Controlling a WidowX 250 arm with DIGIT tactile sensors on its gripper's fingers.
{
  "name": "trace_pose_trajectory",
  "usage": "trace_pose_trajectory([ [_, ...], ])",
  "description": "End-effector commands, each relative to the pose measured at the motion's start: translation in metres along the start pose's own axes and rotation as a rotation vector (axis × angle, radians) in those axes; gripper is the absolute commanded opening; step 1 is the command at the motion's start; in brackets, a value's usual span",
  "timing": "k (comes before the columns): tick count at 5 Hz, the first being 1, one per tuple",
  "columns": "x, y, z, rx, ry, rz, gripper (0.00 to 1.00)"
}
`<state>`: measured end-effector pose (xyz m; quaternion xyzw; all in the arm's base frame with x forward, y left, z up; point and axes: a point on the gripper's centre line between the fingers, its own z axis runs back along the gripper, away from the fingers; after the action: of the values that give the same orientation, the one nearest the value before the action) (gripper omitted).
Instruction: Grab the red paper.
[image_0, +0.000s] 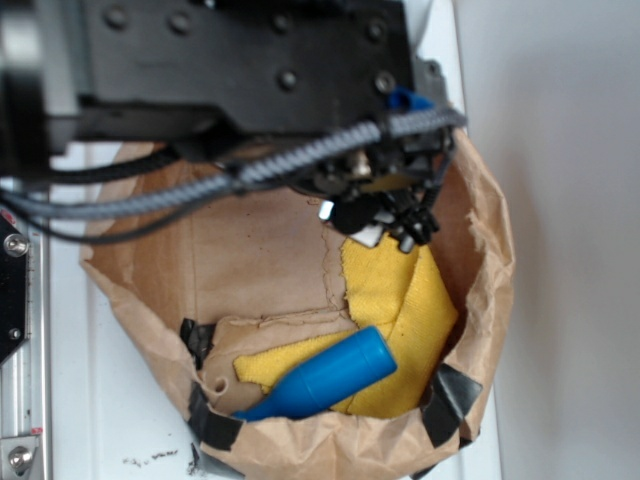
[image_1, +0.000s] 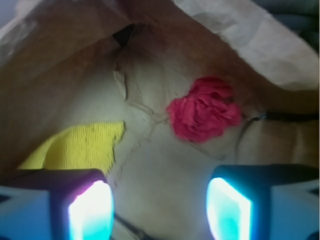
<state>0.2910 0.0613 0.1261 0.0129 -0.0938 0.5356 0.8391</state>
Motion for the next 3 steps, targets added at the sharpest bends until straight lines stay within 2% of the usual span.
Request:
trace_pose_trajectory([
  [1,0.036,0.010,0.003,-0.048,-0.081,0.210,1.00],
  [2,0.049,0.015,-0.002,0.020,-0.114,0.285,1.00],
  [3,0.050,0.026,-0.003,0.061,-0.146,0.342,1.00],
])
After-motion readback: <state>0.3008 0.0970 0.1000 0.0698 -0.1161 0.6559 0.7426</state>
